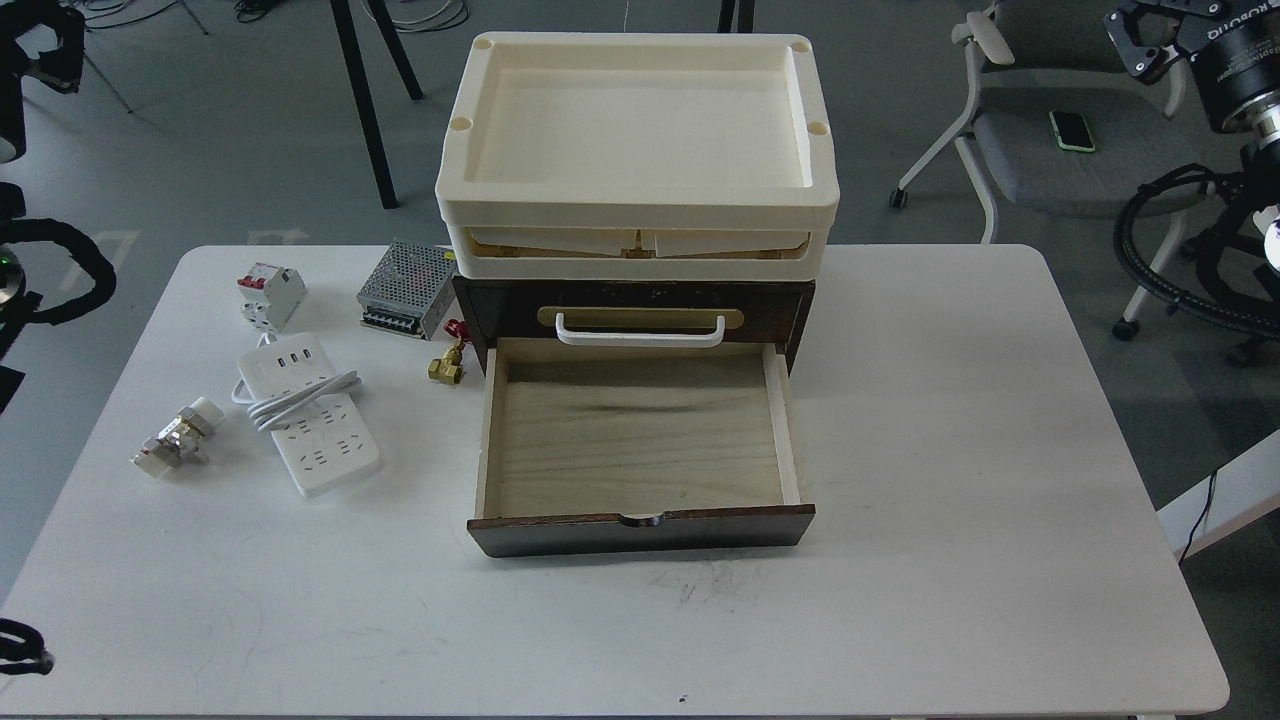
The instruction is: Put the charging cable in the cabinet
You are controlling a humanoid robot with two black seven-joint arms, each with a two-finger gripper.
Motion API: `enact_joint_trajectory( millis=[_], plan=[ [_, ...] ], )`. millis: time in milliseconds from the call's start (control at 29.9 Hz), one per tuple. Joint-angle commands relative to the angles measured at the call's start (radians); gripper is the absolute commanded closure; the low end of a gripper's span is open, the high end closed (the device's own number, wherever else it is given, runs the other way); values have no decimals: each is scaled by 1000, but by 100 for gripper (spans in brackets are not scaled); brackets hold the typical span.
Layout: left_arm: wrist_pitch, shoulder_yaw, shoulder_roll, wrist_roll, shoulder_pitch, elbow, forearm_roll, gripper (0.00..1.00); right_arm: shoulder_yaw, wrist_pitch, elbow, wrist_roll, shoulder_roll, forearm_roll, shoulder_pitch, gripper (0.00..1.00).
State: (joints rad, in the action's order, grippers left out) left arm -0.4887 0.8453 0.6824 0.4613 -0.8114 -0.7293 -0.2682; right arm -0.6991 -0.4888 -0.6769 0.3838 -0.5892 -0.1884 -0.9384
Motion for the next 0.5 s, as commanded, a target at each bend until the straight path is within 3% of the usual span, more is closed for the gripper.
enact_joint_trajectory(
  millis=[0, 335, 469],
  plan=[
    [0, -41, 172, 0, -8, -221, 182, 0, -29, 0, -41, 1, -12, -2, 64, 0],
    [0, 67, 414, 27, 9, -649, 1305, 0, -80, 0, -89, 1, -21, -2, 121, 0],
    [0, 46, 512, 27, 110, -778, 1741, 0, -85, 0, -87, 1, -23, -2, 130, 0]
  ],
)
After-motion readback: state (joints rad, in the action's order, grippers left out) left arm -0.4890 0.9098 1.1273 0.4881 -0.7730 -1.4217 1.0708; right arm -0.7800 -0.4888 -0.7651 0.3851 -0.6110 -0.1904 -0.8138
